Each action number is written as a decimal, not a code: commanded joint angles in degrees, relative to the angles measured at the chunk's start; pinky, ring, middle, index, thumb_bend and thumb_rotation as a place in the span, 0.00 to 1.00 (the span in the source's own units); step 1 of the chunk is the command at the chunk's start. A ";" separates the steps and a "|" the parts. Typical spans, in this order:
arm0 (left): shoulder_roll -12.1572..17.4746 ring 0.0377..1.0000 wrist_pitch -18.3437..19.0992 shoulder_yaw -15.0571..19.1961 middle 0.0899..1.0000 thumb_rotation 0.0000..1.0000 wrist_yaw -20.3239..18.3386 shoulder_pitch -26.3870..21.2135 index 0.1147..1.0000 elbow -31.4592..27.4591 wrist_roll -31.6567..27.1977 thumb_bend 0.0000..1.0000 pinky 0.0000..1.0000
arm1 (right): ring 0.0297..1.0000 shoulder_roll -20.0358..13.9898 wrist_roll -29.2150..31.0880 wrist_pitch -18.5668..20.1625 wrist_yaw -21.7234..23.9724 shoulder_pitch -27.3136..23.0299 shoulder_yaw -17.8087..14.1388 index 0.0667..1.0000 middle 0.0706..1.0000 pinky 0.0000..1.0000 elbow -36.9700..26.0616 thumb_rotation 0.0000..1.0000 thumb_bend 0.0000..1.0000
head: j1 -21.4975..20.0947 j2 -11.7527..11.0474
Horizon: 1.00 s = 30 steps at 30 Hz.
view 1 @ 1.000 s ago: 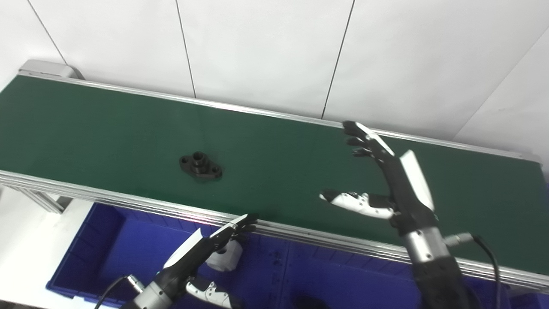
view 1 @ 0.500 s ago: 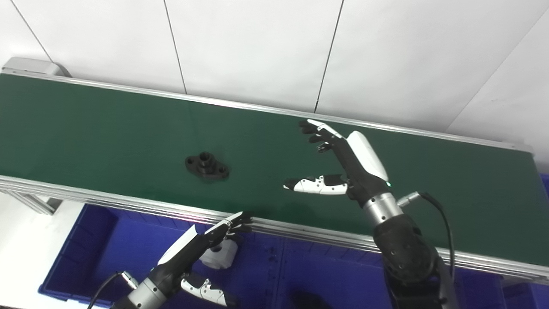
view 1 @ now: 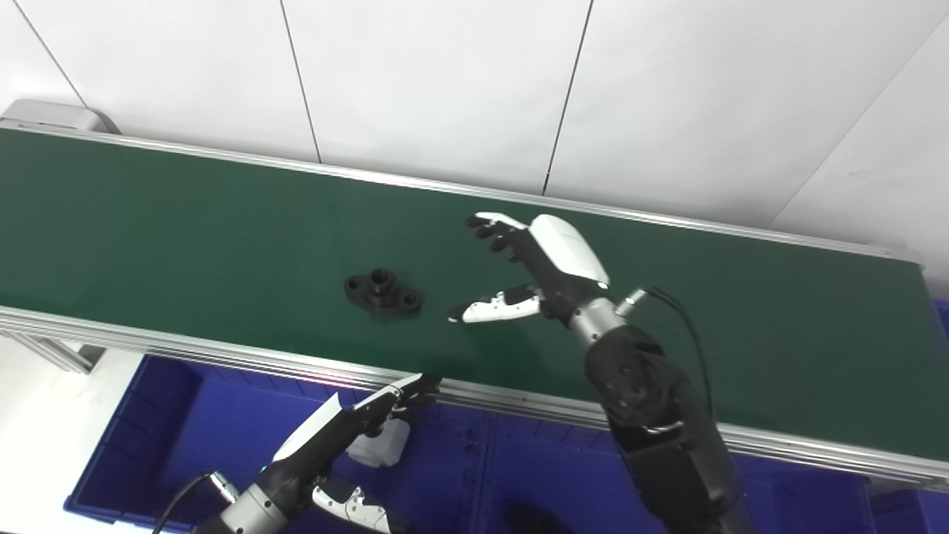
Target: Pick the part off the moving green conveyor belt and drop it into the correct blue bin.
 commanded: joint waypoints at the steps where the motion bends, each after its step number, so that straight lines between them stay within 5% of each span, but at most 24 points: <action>1: 0.30 0.86 -1.97 -0.14 0.89 0.44 0.08 -0.13 0.90 -0.89 0.52 0.82 0.79 | 0.79 1.02 -1.40 1.06 -0.53 -2.78 0.56 0.84 0.82 0.71 -0.46 0.39 0.85 | 0.03 0.04; 18: -0.09 0.87 -2.03 -1.90 0.89 0.43 2.38 -0.03 0.90 -1.34 4.13 0.82 0.82 | 0.81 1.32 -3.92 -1.21 -3.14 -7.01 6.02 0.83 0.82 0.78 9.60 0.35 0.83 | 1.33 -0.03; 30: -0.38 0.87 -2.03 -1.83 0.90 0.42 1.96 0.26 0.90 -1.71 3.02 0.82 0.83 | 0.76 -0.21 -5.65 -4.25 -8.42 -6.14 9.39 0.80 0.78 0.73 14.78 0.32 0.80 | 1.49 0.45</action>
